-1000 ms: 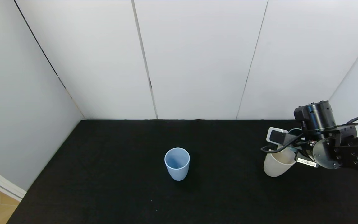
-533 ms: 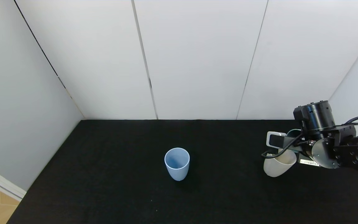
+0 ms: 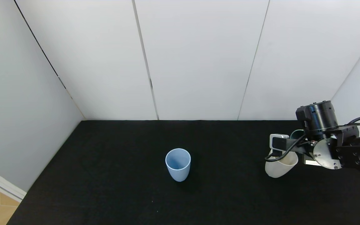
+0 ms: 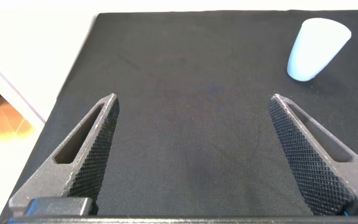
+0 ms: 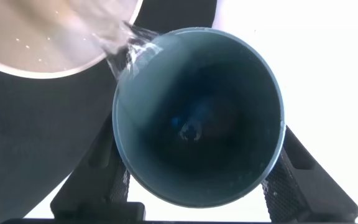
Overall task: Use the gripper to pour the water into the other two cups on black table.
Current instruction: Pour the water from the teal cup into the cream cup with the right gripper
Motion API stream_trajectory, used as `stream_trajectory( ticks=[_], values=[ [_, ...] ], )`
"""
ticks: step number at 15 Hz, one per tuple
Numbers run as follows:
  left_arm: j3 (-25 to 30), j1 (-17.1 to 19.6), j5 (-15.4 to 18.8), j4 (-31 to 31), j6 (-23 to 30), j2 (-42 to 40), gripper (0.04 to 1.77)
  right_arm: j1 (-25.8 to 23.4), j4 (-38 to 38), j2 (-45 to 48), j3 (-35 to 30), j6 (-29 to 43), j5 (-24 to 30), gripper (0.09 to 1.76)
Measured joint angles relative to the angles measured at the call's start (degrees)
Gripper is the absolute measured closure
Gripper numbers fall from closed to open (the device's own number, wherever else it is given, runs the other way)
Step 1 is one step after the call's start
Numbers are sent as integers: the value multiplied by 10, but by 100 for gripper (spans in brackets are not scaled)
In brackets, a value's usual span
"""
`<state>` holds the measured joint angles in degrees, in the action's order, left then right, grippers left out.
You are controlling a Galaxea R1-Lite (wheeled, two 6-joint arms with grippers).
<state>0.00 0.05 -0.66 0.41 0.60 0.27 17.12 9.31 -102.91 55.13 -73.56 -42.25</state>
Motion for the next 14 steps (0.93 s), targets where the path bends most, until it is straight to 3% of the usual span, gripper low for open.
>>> stream_trajectory(
  ticks=[4,8,14],
  values=[
    [0,0,0,0,0,0,9,-3,1,2,-4,11,7,66],
    [0,0,0,0,0,0,9,-6,-4,10,-13,118,54,66],
    [0,0,0,0,0,0,9,-8,-8,60,-15,179,117,66]
  ],
)
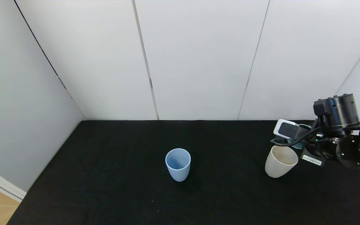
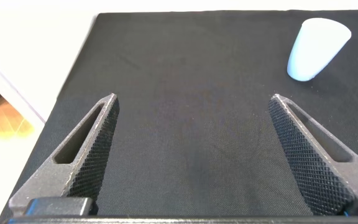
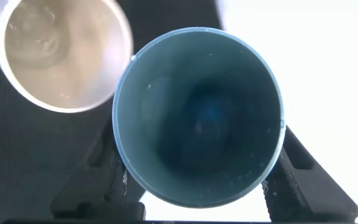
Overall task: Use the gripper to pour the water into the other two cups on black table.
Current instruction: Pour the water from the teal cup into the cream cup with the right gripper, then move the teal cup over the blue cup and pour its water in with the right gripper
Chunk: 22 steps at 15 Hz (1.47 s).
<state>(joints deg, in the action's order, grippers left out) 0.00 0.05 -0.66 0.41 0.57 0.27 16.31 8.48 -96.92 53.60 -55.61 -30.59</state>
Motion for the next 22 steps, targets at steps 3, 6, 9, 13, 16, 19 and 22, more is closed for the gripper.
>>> stream_trajectory(
  ticks=[3,6,9,13,16,19,22],
  values=[
    [0,0,0,0,0,0,9,4,-2,36,3,32,25,66],
    [0,0,0,0,0,0,9,33,-12,61,5,112,32,66],
    [0,0,0,0,0,0,9,87,-18,73,10,223,50,66],
    [0,0,0,0,0,0,9,182,-39,69,47,343,55,66],
    [0,0,0,0,0,0,9,241,-75,47,105,400,55,66],
    [0,0,0,0,0,0,9,279,-81,8,161,412,54,66],
    [0,0,0,0,0,0,9,307,-80,-45,204,412,48,66]
  ],
)
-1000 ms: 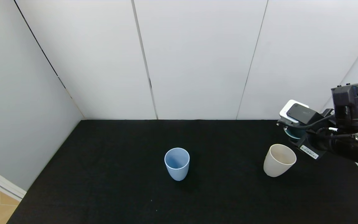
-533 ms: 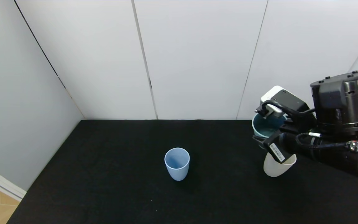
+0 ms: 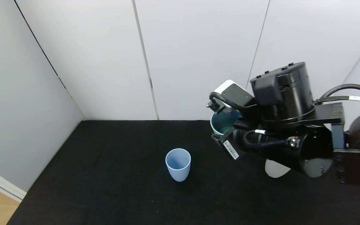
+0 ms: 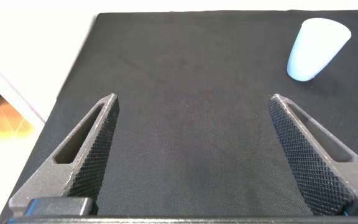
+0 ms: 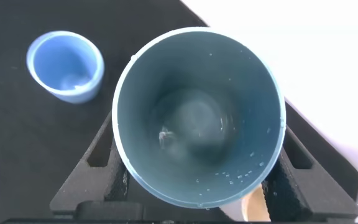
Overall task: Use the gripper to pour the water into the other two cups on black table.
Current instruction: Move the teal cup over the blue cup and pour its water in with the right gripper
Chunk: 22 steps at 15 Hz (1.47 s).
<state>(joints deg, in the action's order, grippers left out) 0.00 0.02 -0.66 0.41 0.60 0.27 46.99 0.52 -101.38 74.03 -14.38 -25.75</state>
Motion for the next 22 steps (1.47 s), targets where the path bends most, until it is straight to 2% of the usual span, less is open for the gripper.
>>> stream_trajectory(
  ticks=[4,11,15,18,22],
  values=[
    [0,0,0,0,0,0,9,23,0,-85,74,-23,-44,66],
    [0,0,0,0,0,0,9,32,10,-221,162,-157,-186,66],
    [0,0,0,0,0,0,9,41,41,-266,190,-232,-205,66],
    [0,0,0,0,0,0,9,49,85,-285,193,-311,-230,66],
    [0,0,0,0,0,0,9,59,126,-298,191,-395,-236,66]
  ],
)
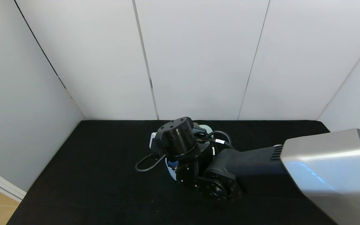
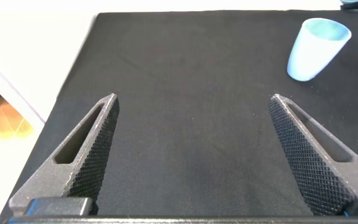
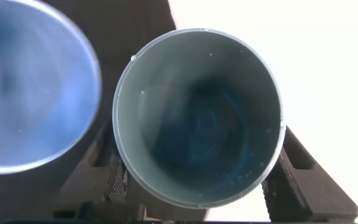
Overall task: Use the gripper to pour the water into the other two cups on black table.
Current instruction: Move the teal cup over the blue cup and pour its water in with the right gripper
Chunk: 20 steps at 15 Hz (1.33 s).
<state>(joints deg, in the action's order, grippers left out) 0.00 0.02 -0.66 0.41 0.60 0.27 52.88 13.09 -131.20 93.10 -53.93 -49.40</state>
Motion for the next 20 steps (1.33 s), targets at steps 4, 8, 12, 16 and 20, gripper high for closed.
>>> stream_trajectory(
  ticks=[4,8,12,16,20],
  values=[
    [0,0,0,0,0,0,9,10,1,-3,-9,-34,-28,66],
    [0,0,0,0,0,0,9,14,2,1,-43,-60,-30,66],
    [0,0,0,0,0,0,9,18,2,9,-60,-93,-30,66],
    [0,0,0,0,0,0,9,16,3,12,-56,-130,-30,66],
    [0,0,0,0,0,0,9,15,4,13,-51,-168,-30,66]
  ],
)
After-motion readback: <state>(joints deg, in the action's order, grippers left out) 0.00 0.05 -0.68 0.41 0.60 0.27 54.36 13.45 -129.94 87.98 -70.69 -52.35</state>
